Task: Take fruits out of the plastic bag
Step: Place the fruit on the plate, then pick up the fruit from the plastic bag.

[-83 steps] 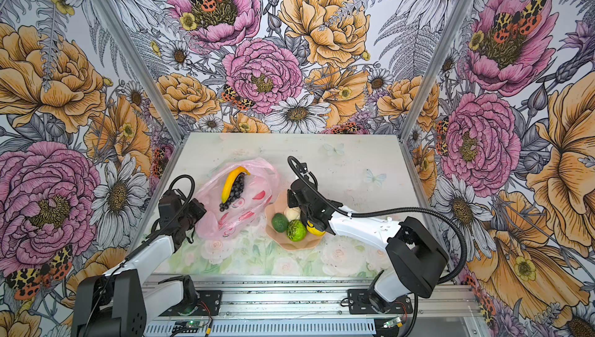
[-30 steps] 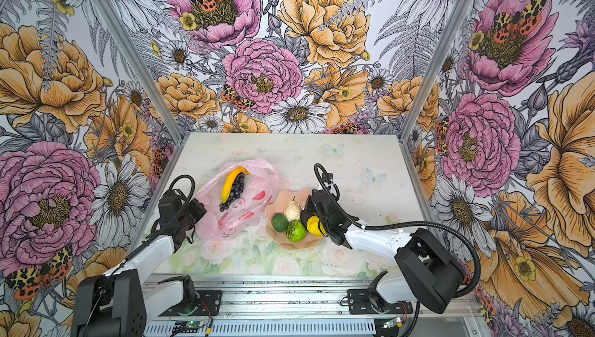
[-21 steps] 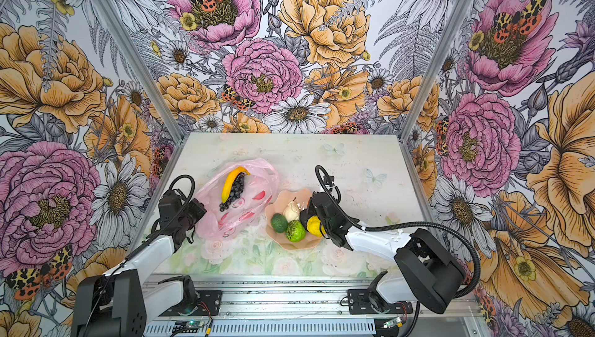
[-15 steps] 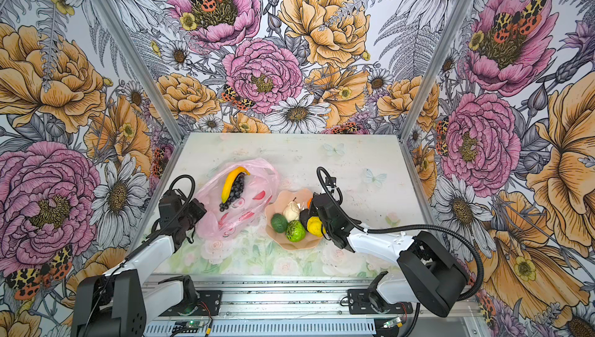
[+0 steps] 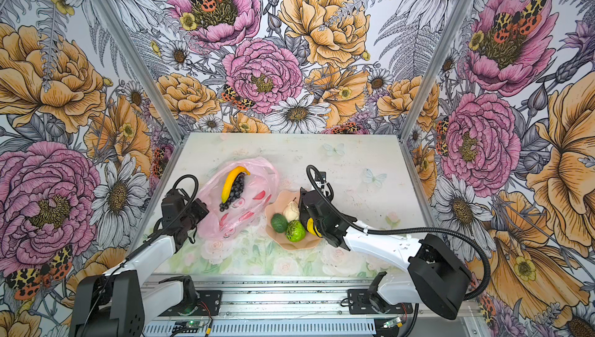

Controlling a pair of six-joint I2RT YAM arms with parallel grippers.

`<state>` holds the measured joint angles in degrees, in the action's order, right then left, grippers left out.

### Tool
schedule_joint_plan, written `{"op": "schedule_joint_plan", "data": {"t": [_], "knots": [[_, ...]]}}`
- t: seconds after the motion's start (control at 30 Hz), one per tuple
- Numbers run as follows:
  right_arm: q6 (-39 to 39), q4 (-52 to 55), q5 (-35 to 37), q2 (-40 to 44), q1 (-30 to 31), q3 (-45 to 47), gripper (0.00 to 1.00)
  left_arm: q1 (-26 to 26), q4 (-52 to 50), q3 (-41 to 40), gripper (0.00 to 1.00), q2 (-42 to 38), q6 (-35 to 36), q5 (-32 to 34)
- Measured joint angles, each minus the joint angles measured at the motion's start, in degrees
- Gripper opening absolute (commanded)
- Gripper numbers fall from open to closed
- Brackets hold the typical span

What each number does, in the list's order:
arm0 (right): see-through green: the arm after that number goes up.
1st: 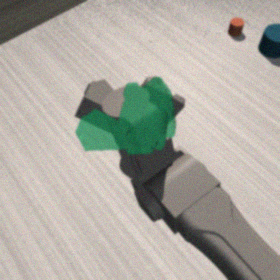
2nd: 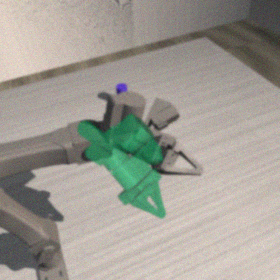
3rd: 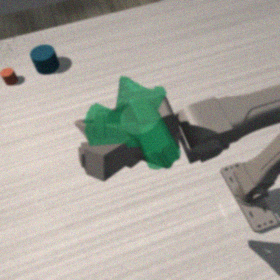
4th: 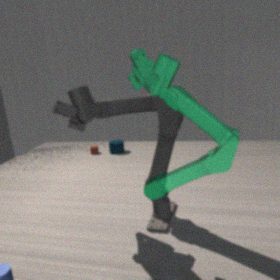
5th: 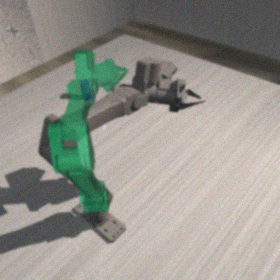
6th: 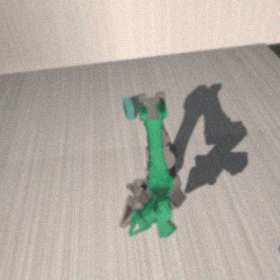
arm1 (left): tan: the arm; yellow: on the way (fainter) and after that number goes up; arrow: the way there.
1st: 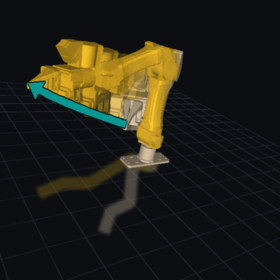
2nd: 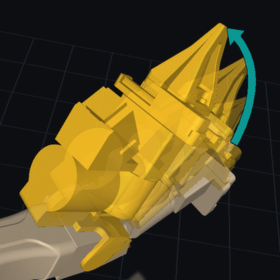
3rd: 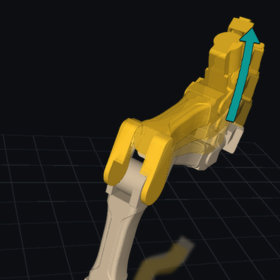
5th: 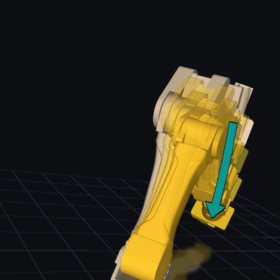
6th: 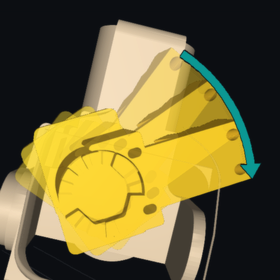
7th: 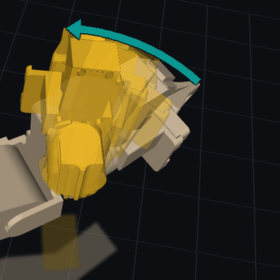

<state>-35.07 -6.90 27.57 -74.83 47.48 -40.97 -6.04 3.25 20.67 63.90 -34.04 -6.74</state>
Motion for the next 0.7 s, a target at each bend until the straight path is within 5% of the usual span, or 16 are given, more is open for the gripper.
{"op": "schedule_joint_plan", "data": {"t": [0.7], "knots": [[-9.07, 1.70, -21.14, -34.53, 4.61, -35.50, 0.57, 14.27, -8.09, -1.70, 0.00, -12.46, -11.37, 5.53]]}}
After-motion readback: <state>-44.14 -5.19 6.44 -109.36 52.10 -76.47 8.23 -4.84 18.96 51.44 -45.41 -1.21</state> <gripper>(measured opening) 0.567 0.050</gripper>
